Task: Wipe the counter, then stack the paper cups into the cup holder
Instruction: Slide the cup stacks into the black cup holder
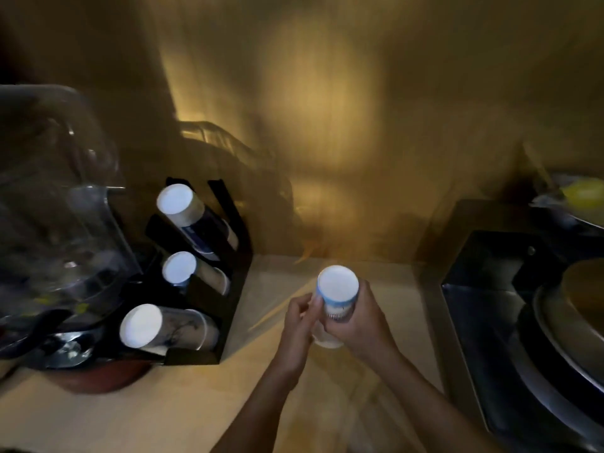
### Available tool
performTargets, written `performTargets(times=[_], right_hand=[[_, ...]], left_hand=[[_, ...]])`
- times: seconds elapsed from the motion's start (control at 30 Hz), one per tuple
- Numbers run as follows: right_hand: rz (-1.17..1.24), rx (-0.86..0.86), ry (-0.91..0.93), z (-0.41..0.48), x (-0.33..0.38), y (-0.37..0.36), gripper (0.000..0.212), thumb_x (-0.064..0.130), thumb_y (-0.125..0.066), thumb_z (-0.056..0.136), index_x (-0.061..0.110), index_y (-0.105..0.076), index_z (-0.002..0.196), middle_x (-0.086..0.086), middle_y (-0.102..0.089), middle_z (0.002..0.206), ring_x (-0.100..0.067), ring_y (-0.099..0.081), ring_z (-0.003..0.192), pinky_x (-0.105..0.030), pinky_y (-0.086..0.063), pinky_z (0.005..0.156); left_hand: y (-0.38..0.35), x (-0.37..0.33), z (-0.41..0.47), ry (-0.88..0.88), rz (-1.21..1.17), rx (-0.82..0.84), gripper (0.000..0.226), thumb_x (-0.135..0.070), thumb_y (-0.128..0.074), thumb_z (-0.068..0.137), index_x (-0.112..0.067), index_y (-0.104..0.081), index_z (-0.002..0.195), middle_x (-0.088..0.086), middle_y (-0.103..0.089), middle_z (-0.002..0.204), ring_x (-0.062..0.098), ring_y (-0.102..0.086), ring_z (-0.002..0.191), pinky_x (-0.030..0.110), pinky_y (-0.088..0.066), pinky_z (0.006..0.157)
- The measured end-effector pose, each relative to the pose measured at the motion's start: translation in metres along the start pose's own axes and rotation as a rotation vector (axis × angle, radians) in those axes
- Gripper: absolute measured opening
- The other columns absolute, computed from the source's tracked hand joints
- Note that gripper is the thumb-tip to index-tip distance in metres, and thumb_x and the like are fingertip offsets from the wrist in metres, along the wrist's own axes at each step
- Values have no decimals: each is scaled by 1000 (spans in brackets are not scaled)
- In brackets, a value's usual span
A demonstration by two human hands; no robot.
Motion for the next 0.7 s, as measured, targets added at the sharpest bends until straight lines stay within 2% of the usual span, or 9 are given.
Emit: performTargets(times=[0.07, 0.17, 0.2, 0.27, 0.3, 0.4, 0.43, 0.57, 0.7], right_hand=[[20, 11, 47, 11, 28, -6, 64, 41, -80, 54, 32, -39, 103, 8, -55, 101, -12, -57, 92, -28, -46, 71], [48, 34, 194, 22, 75, -15, 65, 40, -79, 55, 33, -39, 105, 6, -55, 103, -13, -57, 95, -27, -45, 69], [58, 47, 248, 25, 92, -18, 66, 40, -79, 55, 32, -38, 106, 5, -55, 104, -13, -56, 96, -27, -46, 69], [93, 75, 338, 28, 124, -25, 70, 46, -76, 53, 32, -37, 109, 3, -55, 108, -14, -55, 100, -28, -48, 73], [106, 81, 375, 29, 139, -29, 70, 50, -72, 51, 34, -36, 109, 4, -54, 109, -12, -54, 100, -25, -46, 73], [128, 124, 464, 30, 176, -45, 73, 53, -72, 50, 36, -35, 110, 7, -52, 110, -9, -52, 102, -19, -42, 73], [134, 151, 486, 31, 184, -51, 74, 51, -75, 52, 35, -34, 113, 9, -51, 111, -8, -50, 104, -16, -41, 74], [142, 219, 535, 37, 211, -77, 78, 52, -72, 51, 34, -34, 117, 12, -49, 113, -4, -47, 106, -7, -38, 71], [155, 246, 559, 45, 222, -108, 74, 49, -72, 52, 33, -36, 114, 9, -50, 111, -9, -50, 106, -11, -38, 74]], left_hand=[[15, -24, 0, -83, -2, -57, 56, -62, -54, 71, -22, -53, 110, 0, -58, 119, 3, -59, 101, 27, -48, 80], [43, -60, -4, -224, -2, -120, 54, -64, -56, 73, -25, -55, 109, -4, -60, 115, -8, -60, 96, 14, -49, 74], [53, -71, -7, -265, -5, -139, 56, -65, -56, 71, -25, -55, 110, -4, -60, 117, -7, -60, 100, 14, -50, 77], [71, -91, -13, -312, -37, -175, 59, -68, -60, 68, -27, -56, 110, 0, -60, 121, 6, -60, 110, 29, -51, 90], [80, -99, -17, -329, -61, -190, 58, -69, -61, 66, -30, -57, 108, -1, -62, 119, 10, -61, 111, 34, -51, 91], [107, -122, -30, -372, -87, -240, 40, -72, -59, 66, -43, -61, 94, -18, -68, 102, 3, -65, 99, 25, -56, 73], [117, -129, -33, -384, -83, -260, 41, -73, -56, 68, -43, -61, 94, -20, -68, 101, 1, -65, 98, 24, -56, 71], [152, -147, -35, -349, -53, -344, 68, -77, -46, 68, -26, -57, 112, -3, -64, 118, 9, -63, 105, 37, -53, 85], [181, -152, -29, -292, -18, -400, 65, -77, -45, 69, -27, -56, 111, -6, -61, 121, 10, -56, 113, 42, -48, 95]])
Point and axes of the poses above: each hand's wrist, its own z-axis towards the middle knuckle, its own y-axis out of the back of the hand, x = y × z, the point moved 2 cm from there along z, towards the middle knuckle
